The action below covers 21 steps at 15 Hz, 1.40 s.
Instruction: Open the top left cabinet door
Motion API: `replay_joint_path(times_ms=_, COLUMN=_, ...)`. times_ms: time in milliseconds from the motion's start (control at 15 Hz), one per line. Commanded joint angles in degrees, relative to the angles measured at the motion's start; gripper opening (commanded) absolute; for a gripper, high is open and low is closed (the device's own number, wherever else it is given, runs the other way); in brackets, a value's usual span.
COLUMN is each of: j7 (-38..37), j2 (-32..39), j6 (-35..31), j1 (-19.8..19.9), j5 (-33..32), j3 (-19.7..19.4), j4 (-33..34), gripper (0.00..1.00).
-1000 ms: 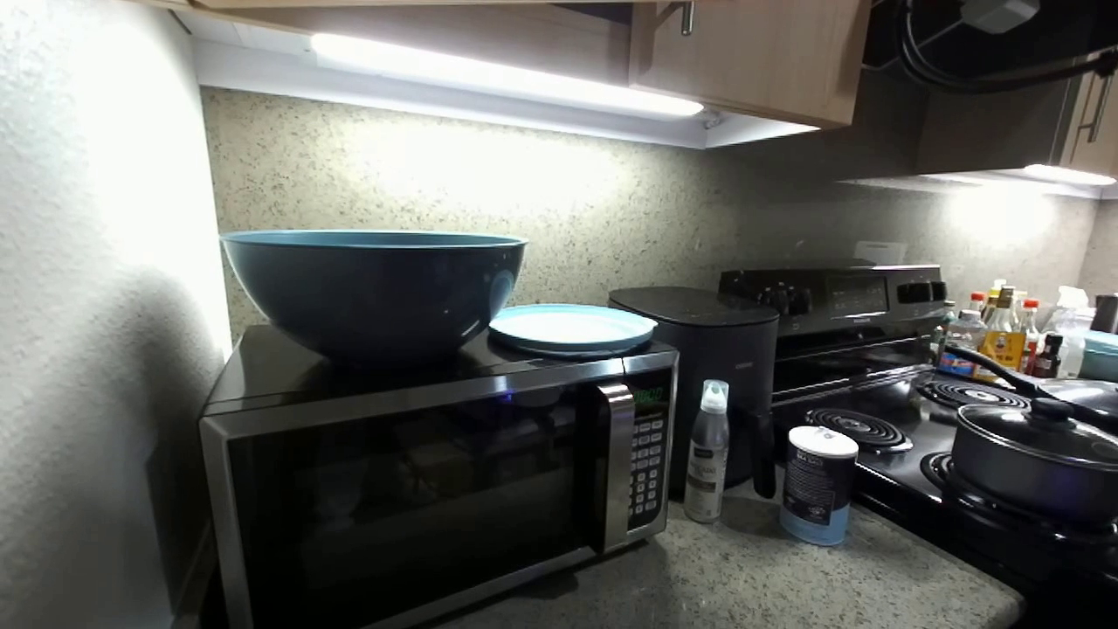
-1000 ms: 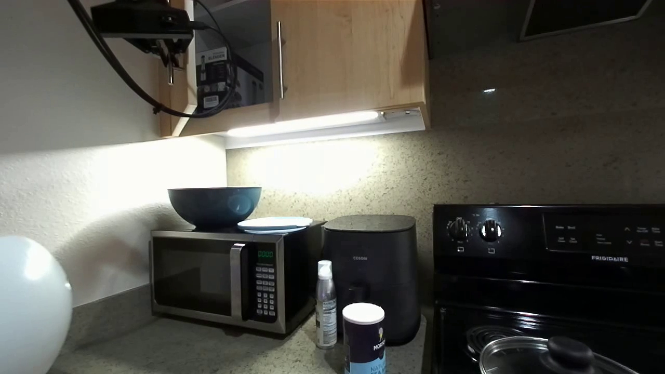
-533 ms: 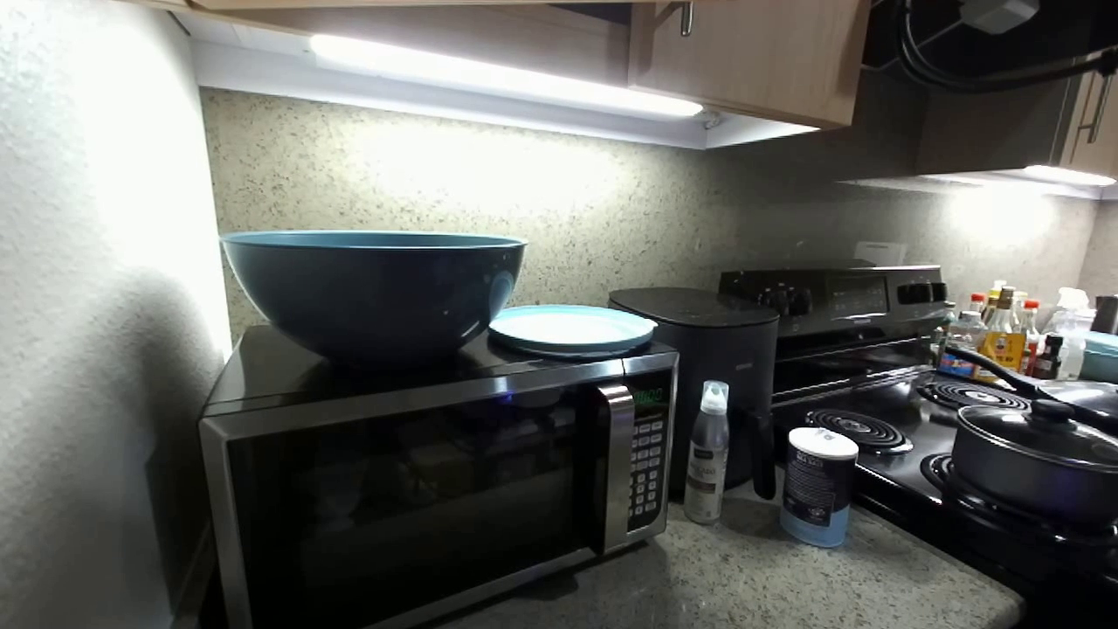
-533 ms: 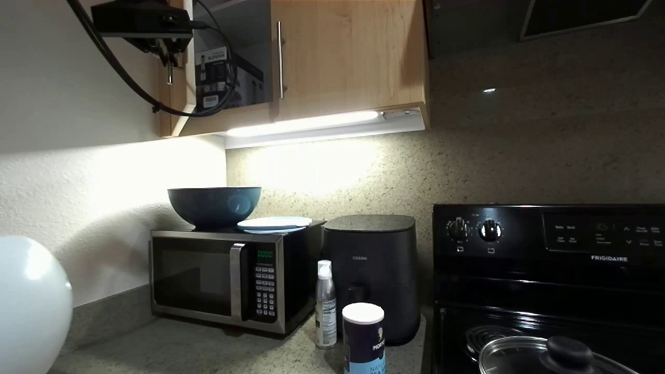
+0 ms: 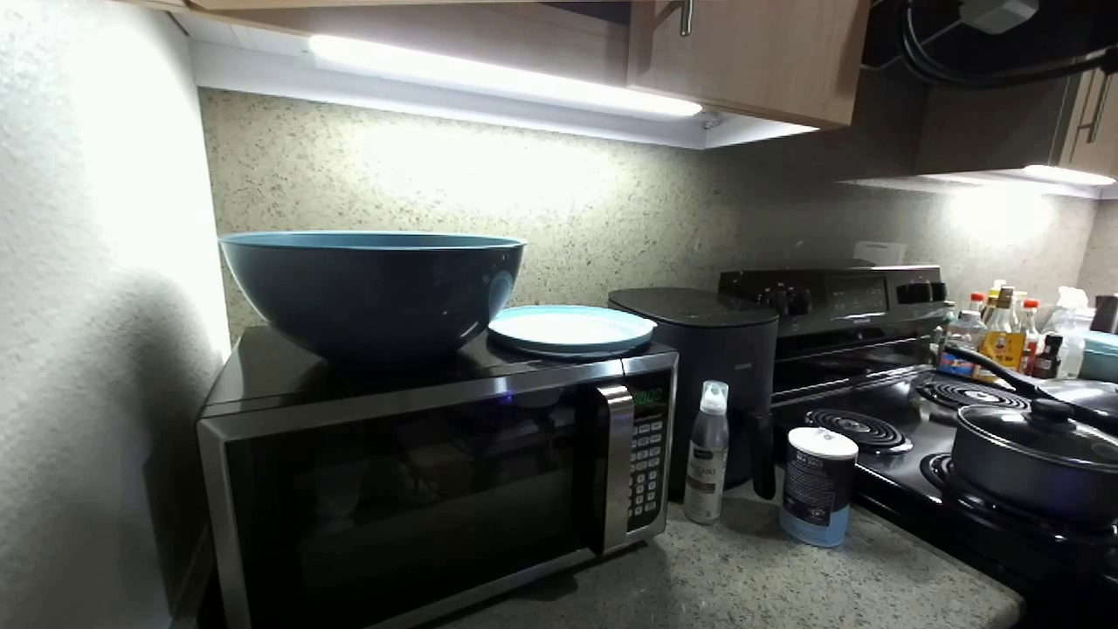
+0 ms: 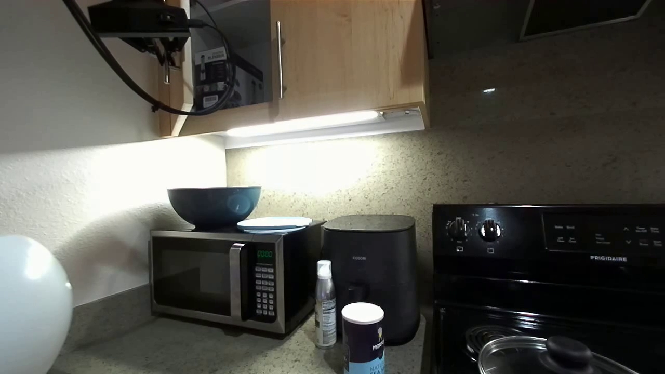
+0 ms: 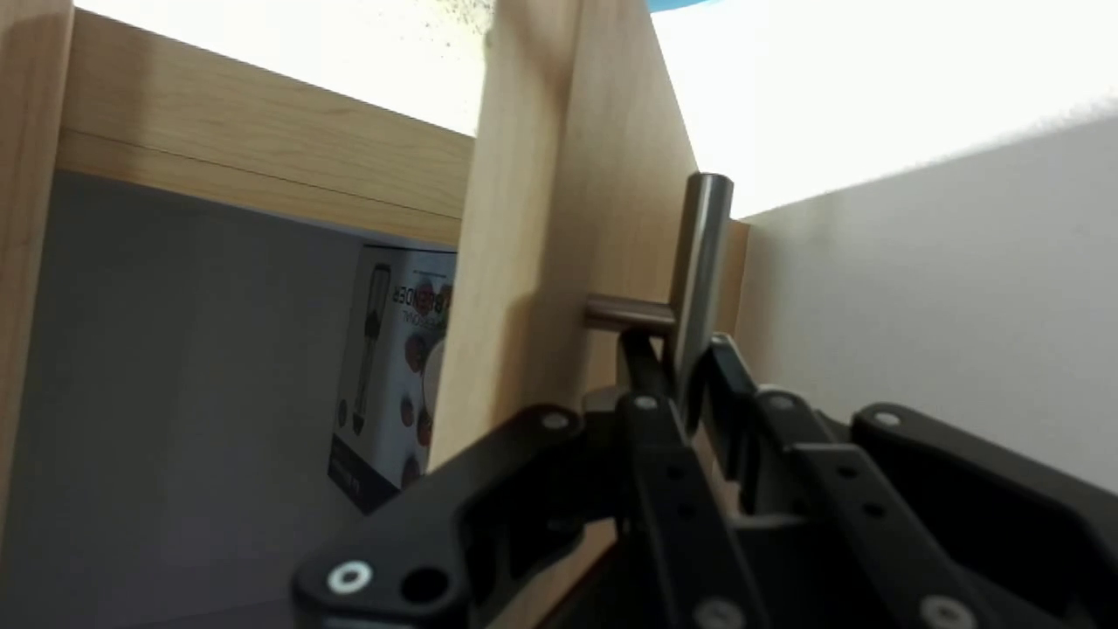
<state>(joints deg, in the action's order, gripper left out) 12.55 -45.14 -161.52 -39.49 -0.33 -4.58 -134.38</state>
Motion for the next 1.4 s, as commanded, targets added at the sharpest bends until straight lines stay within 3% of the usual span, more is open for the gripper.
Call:
replay_joint_path(times_ms=0, j7=2.26, j2=2.78, j6=1.91, j1=-4.53, j5=3.23, j3=3.5, j4=1.45, gripper=0.06)
replay_joint_path(times_ms=200, j7=2.04, j2=5.87, j6=1.89, j1=-4.17, j5=3.55, j3=3.23, j4=3.17, gripper=0.06)
replay_joint_path(times_ms=267, j7=2.55, j2=6.6, j6=-0.04, j1=-1.29, j5=1.63, j3=3.38, j4=3.54, gripper=0.06)
replay_joint_path(times_ms=333, j7=2.17, j2=6.46, j6=-0.29, j1=-0.9, j5=1.94, j3=3.08, j4=3.46, gripper=0.06)
replay_joint_path(times_ms=400, j7=1.65, j2=6.05, j6=-1.37, j1=-0.15, j5=2.0, j3=3.11, j4=3.1, gripper=0.41)
replay_joint_path(times_ms=467, j7=1.23, j2=5.8, j6=-2.3, j1=0.56, j5=1.89, j3=3.41, j4=2.86, gripper=0.42)
replay_joint_path(times_ms=600, j7=1.57, j2=5.87, j6=-3.63, j1=0.91, j5=1.82, j3=3.45, j4=2.38, gripper=0.53)
replay_joint_path(times_ms=1067, j7=2.34, j2=7.55, j6=-2.28, j1=0.57, j5=1.63, j3=4.34, j4=3.56, gripper=0.97)
replay_joint_path(times_ms=1333, j7=5.67, j2=5.87, j6=-0.24, j1=-3.53, j5=2.15, j3=4.05, j4=3.34, gripper=1.0)
